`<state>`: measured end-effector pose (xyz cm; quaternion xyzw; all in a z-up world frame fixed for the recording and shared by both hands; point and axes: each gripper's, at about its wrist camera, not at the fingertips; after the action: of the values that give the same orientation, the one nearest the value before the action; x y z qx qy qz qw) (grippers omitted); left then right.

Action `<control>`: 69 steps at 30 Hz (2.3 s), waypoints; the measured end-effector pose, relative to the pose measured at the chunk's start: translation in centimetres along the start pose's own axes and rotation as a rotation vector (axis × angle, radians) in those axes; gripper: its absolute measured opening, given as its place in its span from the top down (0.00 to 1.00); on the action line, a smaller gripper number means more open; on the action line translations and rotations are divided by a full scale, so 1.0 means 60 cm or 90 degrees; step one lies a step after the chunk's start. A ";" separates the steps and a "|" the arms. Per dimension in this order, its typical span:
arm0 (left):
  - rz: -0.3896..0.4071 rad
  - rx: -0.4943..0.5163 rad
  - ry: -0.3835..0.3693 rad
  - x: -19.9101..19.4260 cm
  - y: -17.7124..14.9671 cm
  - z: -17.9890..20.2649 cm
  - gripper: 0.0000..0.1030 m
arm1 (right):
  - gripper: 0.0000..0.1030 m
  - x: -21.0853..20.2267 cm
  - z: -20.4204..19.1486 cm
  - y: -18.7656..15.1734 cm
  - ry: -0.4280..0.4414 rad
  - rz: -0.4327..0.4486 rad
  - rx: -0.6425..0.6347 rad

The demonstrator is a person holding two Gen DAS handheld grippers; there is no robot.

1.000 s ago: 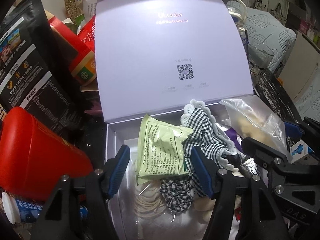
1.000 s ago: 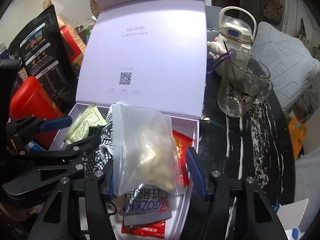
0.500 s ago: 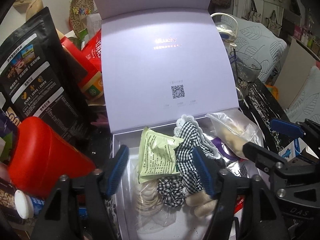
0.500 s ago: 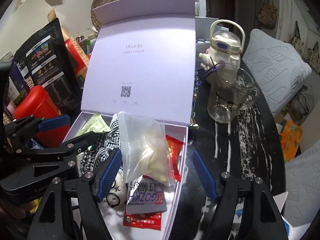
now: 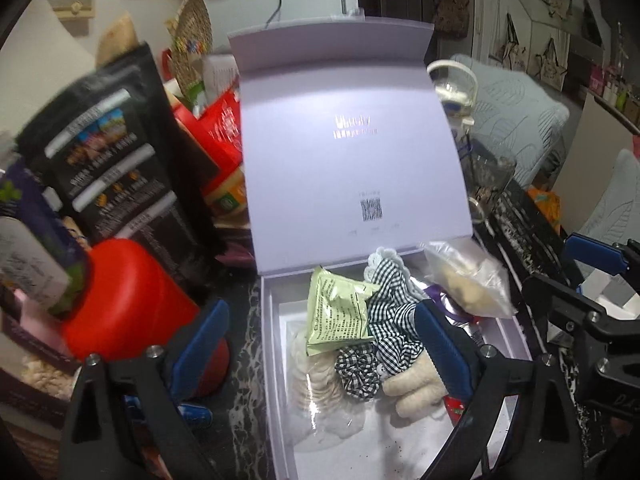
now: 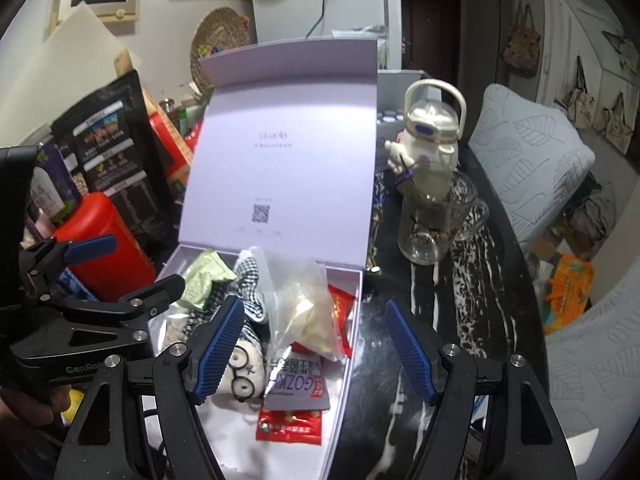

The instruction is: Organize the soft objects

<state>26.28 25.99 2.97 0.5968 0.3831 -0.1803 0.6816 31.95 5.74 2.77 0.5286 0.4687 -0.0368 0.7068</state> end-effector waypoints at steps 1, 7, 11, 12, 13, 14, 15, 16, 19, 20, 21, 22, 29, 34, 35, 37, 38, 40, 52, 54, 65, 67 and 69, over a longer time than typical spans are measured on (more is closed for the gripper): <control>0.008 0.000 0.002 -0.009 0.000 -0.001 0.07 | 0.29 -0.007 -0.001 0.001 0.000 0.006 0.000; 0.061 0.000 -0.017 -0.076 0.005 -0.005 0.07 | 0.29 -0.061 -0.005 0.003 -0.001 0.050 0.001; 0.100 0.012 -0.021 -0.125 0.004 0.000 0.07 | 0.29 -0.111 -0.010 0.003 -0.006 0.088 -0.003; 0.112 0.015 -0.023 -0.141 0.002 0.001 0.07 | 0.29 -0.124 -0.012 0.002 -0.007 0.098 -0.006; 0.121 0.018 -0.024 -0.153 0.001 0.002 0.07 | 0.29 -0.142 -0.014 0.001 -0.011 0.110 -0.009; 0.134 0.021 -0.024 -0.170 -0.002 0.005 0.07 | 0.29 -0.155 -0.016 -0.001 -0.014 0.120 -0.009; 0.143 0.023 -0.024 -0.184 -0.005 0.006 0.07 | 0.29 -0.166 -0.018 -0.004 -0.015 0.128 -0.010; 0.149 0.024 -0.024 -0.194 -0.007 0.008 0.07 | 0.29 -0.180 -0.019 -0.007 -0.016 0.138 -0.009; 0.174 0.026 -0.020 -0.236 -0.022 0.013 0.07 | 0.29 -0.222 -0.022 -0.019 -0.021 0.165 -0.006; 0.183 0.028 -0.022 -0.253 -0.030 0.016 0.07 | 0.29 -0.236 -0.024 -0.024 -0.022 0.172 -0.006; 0.190 0.029 -0.024 -0.265 -0.036 0.017 0.07 | 0.29 -0.248 -0.027 -0.030 -0.023 0.178 -0.007; 0.197 0.030 -0.025 -0.277 -0.043 0.019 0.07 | 0.29 -0.261 -0.030 -0.036 -0.024 0.184 -0.010; 0.248 0.038 -0.025 -0.374 -0.110 0.031 0.07 | 0.29 -0.350 -0.050 -0.096 -0.023 0.235 -0.011; 0.265 0.046 -0.020 -0.423 -0.163 0.041 0.07 | 0.27 -0.405 -0.063 -0.150 -0.028 0.259 -0.008; 0.266 0.046 -0.020 -0.428 -0.172 0.043 0.07 | 0.27 -0.412 -0.064 -0.159 -0.029 0.260 -0.009; 0.269 0.047 -0.023 -0.439 -0.193 0.046 0.07 | 0.27 -0.426 -0.071 -0.181 -0.033 0.266 -0.012; 0.271 0.049 -0.023 -0.444 -0.204 0.049 0.07 | 0.27 -0.432 -0.075 -0.192 -0.035 0.267 -0.013; 0.280 0.049 -0.007 -0.454 -0.227 0.054 0.07 | 0.26 -0.443 -0.080 -0.218 -0.042 0.269 -0.007; 0.278 0.040 -0.023 -0.479 -0.361 0.074 0.07 | 0.26 -0.486 -0.109 -0.367 -0.093 0.267 0.022; 0.278 0.038 -0.029 -0.482 -0.376 0.076 0.07 | 0.26 -0.490 -0.110 -0.387 -0.103 0.265 0.036; 0.276 0.019 -0.028 -0.488 -0.422 0.077 0.07 | 0.26 -0.507 -0.121 -0.443 -0.115 0.261 0.040; 0.278 0.019 -0.026 -0.490 -0.427 0.077 0.07 | 0.25 -0.508 -0.122 -0.445 -0.113 0.264 0.043; 0.279 0.019 -0.024 -0.491 -0.430 0.077 0.07 | 0.21 -0.508 -0.124 -0.449 -0.108 0.268 0.047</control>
<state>-9.34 9.65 7.25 0.6722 0.2284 -0.0444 0.7028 -4.46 -13.82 4.93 0.6350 0.2853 0.0501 0.7161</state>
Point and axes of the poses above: each gripper's, at about its wrist camera, not at the fingertips, and x roughly the way its jaws point, z to its right, y to its top, and after that the axes turned 5 degrees about -y, right-handed
